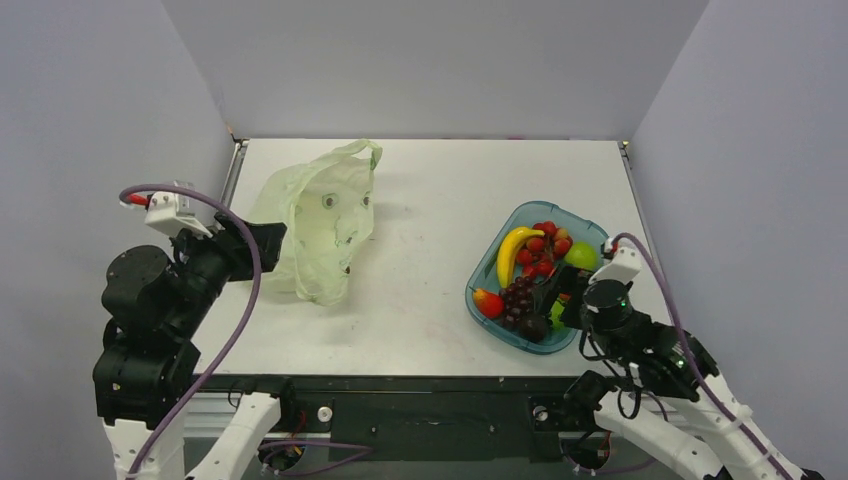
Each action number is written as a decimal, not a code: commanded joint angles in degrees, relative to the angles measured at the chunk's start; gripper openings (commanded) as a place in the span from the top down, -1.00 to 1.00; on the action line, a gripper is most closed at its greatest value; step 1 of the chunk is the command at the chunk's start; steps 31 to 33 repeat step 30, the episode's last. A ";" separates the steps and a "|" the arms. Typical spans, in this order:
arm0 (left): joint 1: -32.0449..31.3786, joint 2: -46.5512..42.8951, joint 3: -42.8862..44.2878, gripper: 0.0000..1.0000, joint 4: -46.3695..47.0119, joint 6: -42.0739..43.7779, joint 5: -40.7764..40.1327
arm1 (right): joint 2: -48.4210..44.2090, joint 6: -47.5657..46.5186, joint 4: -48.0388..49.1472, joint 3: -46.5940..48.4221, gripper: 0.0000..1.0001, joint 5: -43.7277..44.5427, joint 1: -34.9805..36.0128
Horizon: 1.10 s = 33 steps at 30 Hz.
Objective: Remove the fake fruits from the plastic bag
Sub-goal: Place the fake fruit in the bin, then reset both arms
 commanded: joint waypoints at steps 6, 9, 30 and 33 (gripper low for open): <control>0.37 -4.97 3.00 -0.47 7.58 -0.87 0.48 | -3.05 -14.57 2.22 20.74 -0.97 18.22 -0.24; 0.35 -6.75 2.54 -0.56 11.13 -1.31 1.43 | -3.76 -18.27 3.22 24.47 -0.98 21.12 -0.20; 0.35 -15.27 0.20 -0.68 26.78 -0.97 2.47 | -10.66 -27.29 8.92 31.84 -1.00 24.61 -0.28; 0.35 -15.27 0.20 -0.68 26.78 -0.97 2.47 | -10.66 -27.29 8.92 31.84 -1.00 24.61 -0.28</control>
